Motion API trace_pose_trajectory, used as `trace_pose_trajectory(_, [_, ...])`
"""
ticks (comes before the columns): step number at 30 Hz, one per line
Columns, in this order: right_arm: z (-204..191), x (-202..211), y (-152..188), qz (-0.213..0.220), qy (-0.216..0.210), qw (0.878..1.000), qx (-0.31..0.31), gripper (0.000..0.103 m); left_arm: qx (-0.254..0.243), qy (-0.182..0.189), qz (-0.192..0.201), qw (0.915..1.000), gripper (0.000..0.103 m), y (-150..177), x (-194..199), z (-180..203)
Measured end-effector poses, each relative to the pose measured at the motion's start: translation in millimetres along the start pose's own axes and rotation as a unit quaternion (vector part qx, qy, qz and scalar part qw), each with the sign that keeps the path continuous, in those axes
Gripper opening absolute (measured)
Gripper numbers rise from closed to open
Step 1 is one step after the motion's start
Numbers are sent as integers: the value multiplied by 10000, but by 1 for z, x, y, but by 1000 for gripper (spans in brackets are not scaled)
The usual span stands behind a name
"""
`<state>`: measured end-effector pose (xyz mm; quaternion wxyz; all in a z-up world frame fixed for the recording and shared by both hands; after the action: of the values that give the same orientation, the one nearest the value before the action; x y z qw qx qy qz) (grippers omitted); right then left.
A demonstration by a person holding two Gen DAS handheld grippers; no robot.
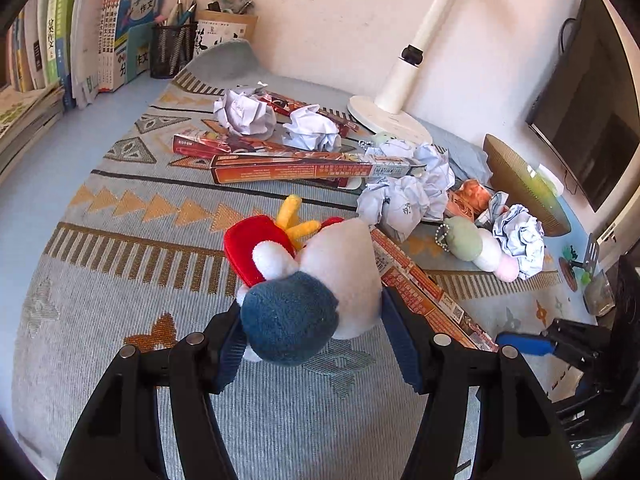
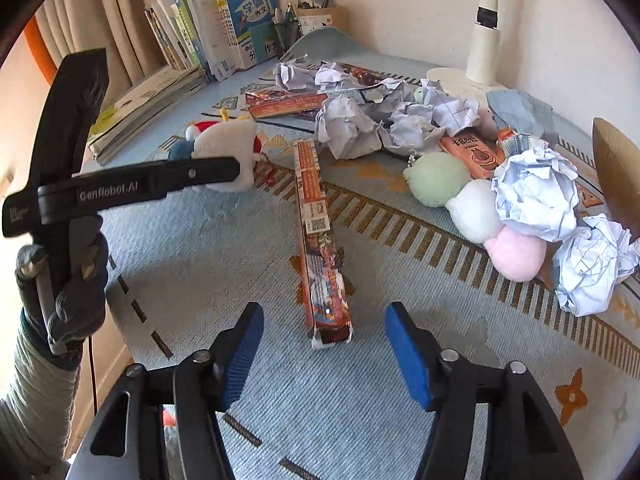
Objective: Organize objects
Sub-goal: 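Grasp the red-white-blue bird plush with the left gripper while the right grasps the orange snack box, then carry the plush and snack box to the golden bowl and release both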
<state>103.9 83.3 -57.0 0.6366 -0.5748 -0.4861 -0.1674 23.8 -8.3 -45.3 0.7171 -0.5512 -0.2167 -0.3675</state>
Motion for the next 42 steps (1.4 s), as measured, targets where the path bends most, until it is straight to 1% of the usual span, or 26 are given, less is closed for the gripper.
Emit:
trace_pose_trajectory(1, [-2, -5, -6, 2, -2, 10000, -19, 63, -49, -34, -1, 10000, 61, 3, 1, 1])
trace_pose_trajectory(3, [-4, -17, -13, -70, 69, 10000, -8, 45, -121, -69, 23, 9999, 61, 5, 2, 3])
trace_pose_trajectory(5, [-12, -19, -15, -11, 164, 9998, 148, 20, -133, -48, 42, 9999, 61, 7, 4, 4])
trace_pose_trajectory(6, [-18, -17, -13, -28, 51, 9997, 220, 16, -136, -26, 49, 9999, 61, 6, 6, 5])
trace_pose_trajectory(8, [-24, -4, -6, 69, -134, 9997, 168, 16, -207, -11, 76, 9998, 61, 4, 11, 9])
trace_pose_trajectory(10, [-17, 14, 4, 208, -165, 9996, 3, 16, -320, 46, 124, 9994, 61, 2, 17, 17])
trace_pose_trajectory(13, [13, 52, 15, 525, -68, 9977, -429, 16, -516, 230, 194, 9982, 61, -4, 26, 40])
trace_pose_trajectory(16, [58, 104, 16, 1025, 193, 9902, -934, 16, -717, 516, 210, 9959, 61, -17, 28, 76])
trace_pose_trajectory(18, [95, 141, 12, 1413, 624, 9798, -1267, 16, -887, 742, 199, 9931, 61, -29, 25, 108])
trace_pose_trajectory(20, [140, 173, 13, 1672, 1208, 9648, -1634, 16, -1095, 973, 170, 9891, 61, -43, 19, 147])
trace_pose_trajectory(22, [188, 195, 13, 1787, 1691, 9460, -2112, 16, -1307, 1204, 82, 9841, 61, -58, 8, 192])
trace_pose_trajectory(23, [211, 201, 15, 1768, 1854, 9367, -2388, 16, -1409, 1353, 29, 9807, 61, -65, 1, 215])
trace_pose_trajectory(25, [252, 207, 14, 1687, 2010, 9190, -2943, 16, -1629, 1554, -86, 9743, 61, -78, -17, 260])
trace_pose_trajectory(26, [269, 206, 14, 1675, 2001, 9127, -3146, 16, -1723, 1593, -155, 9720, 61, -83, -28, 282])
trace_pose_trajectory(28, [296, 200, 9, 1607, 1939, 9060, -3403, 16, -1838, 1689, -309, 9679, 61, -92, -52, 319])
trace_pose_trajectory(30, [314, 193, -3, 1559, 1903, 9037, -3503, 16, -1905, 1706, -439, 9657, 61, -98, -77, 346])
trace_pose_trajectory(32, [327, 192, -16, 1712, 1912, 9035, -3432, 17, -1954, 1737, -517, 9638, 61, -104, -98, 368])
trace_pose_trajectory(33, [335, 192, -24, 1781, 2076, 9031, -3312, 21, -1975, 1821, -528, 9618, 64, -107, -106, 376])
trace_pose_trajectory(34, [343, 193, -27, 1794, 2386, 9001, -3175, 31, -2011, 1891, -504, 9598, 72, -112, -113, 384])
trace_pose_trajectory(35, [350, 194, -29, 1781, 2635, 8971, -3068, 39, -2013, 1831, -442, 9612, 77, -118, -120, 387])
trace_pose_trajectory(36, [353, 193, -29, 1761, 2704, 8979, -2993, 39, -1981, 1694, -409, 9646, 84, -124, -127, 387])
trace_pose_trajectory(37, [355, 191, -27, 1724, 2639, 9012, -2974, 39, -1905, 1625, -443, 9671, 84, -128, -132, 385])
trace_pose_trajectory(39, [349, 188, -18, 1742, 2389, 9077, -2978, 39, -1703, 1683, -587, 9691, 84, -131, -135, 376])
trace_pose_trajectory(42, [327, 185, -1, 1722, 2244, 9136, -2921, 41, -1567, 1709, -497, 9715, 84, -131, -120, 354])
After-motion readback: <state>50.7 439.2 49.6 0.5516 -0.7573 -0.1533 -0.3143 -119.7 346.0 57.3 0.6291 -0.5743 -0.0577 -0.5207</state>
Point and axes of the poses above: each gripper's, at about its wrist camera, not at the fingertips, and x roughly against the way its jaws point, z to its right, y to its underside, the point moved 9 cm from there along -x, roughly the way its jaws point, and after that the axes turned 1 degree about z, right-handed, at the moved point
